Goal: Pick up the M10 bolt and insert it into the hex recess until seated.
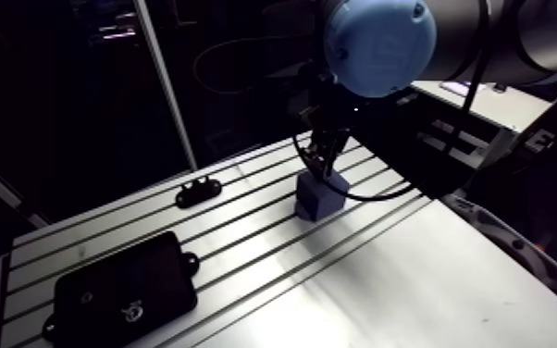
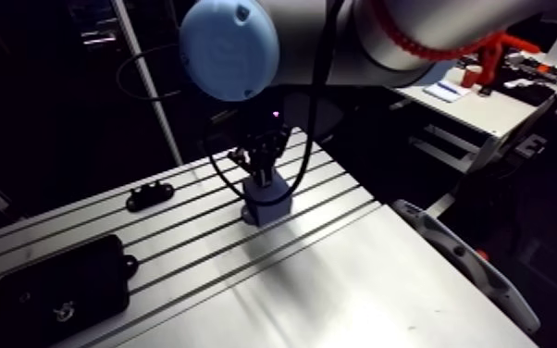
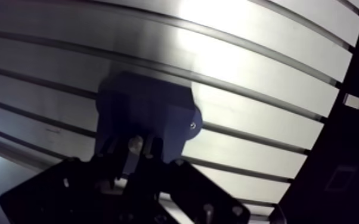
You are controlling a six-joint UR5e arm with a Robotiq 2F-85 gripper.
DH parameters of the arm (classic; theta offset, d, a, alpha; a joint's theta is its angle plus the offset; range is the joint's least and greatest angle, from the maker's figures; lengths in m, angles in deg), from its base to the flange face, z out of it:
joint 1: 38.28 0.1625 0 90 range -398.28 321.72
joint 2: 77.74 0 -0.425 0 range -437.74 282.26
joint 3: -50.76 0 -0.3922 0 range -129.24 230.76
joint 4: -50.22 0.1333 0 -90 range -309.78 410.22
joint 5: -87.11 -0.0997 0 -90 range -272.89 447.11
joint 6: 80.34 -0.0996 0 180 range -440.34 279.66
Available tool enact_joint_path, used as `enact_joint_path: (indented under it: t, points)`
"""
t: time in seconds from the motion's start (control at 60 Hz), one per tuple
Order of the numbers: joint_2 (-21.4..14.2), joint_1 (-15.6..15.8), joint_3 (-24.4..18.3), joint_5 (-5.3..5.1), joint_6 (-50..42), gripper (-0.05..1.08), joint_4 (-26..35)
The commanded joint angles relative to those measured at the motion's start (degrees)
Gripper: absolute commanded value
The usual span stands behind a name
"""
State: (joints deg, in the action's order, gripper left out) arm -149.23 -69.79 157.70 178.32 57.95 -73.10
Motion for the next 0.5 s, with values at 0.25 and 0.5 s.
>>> enact_joint_path:
  t: [0.25, 0.5]
  points:
    - [0.08, -0.05, -0.1, -0.11, 5.08, 0.71, 0.13]
    - [0.23, -0.05, -0.27, -0.11, 7.18, 0.71, 0.13]
